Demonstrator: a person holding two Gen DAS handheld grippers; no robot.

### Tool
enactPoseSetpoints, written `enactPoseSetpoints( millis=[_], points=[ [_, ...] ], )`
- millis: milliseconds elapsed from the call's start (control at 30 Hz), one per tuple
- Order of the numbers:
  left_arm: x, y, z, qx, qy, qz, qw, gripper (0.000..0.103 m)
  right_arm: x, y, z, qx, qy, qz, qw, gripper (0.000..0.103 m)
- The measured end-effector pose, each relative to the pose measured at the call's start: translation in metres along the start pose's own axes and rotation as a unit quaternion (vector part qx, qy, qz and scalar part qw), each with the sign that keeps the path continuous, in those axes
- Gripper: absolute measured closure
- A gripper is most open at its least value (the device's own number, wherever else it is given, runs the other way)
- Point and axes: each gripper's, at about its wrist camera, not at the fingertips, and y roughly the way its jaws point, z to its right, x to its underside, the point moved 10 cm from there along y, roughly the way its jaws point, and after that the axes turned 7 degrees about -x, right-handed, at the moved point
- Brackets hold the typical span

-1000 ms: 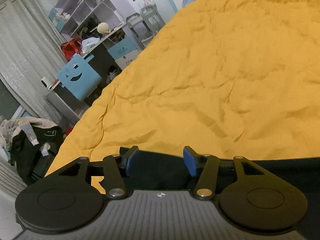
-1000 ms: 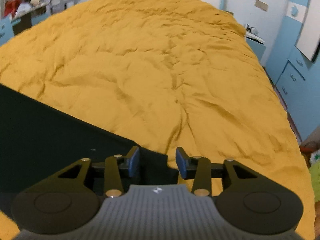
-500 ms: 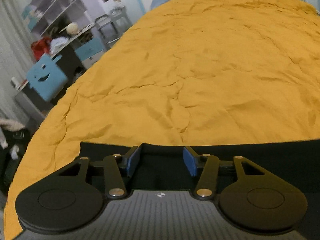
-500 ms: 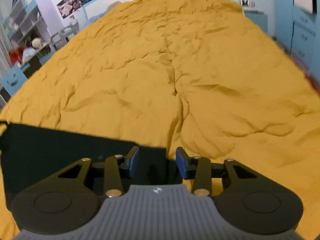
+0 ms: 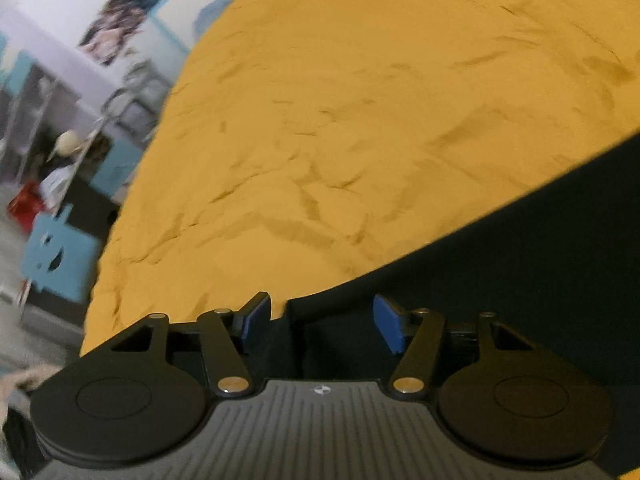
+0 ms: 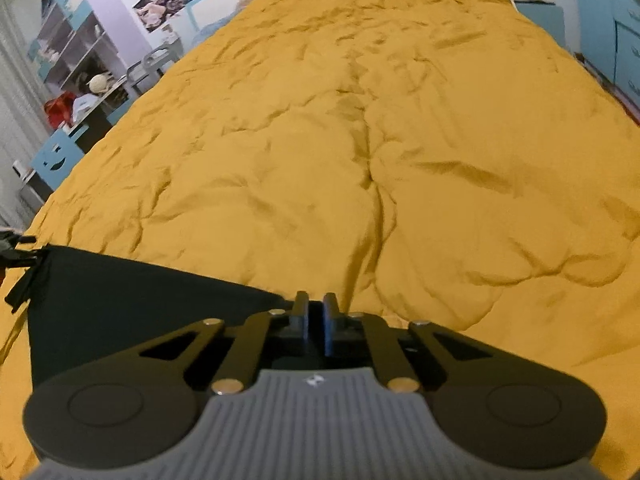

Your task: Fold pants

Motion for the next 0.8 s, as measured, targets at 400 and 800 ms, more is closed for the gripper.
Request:
enactPoseSetpoints(
  millis=[400, 800],
  points=[
    [-0.031, 0.003, 0.063, 0.074, 0.084, 0.055, 0.9922, 0.034, 0.010, -0.056, -0.029, 0.045, -0.026, 0.051, 0.997, 0.103],
    [-0.044, -0.028, 0.074, 0.084, 0.042, 0.090, 0.9915, 0.034, 0.018, -0.016, 0.020, 0.167, 0.015, 0.024, 0.986, 0.103]
  ],
)
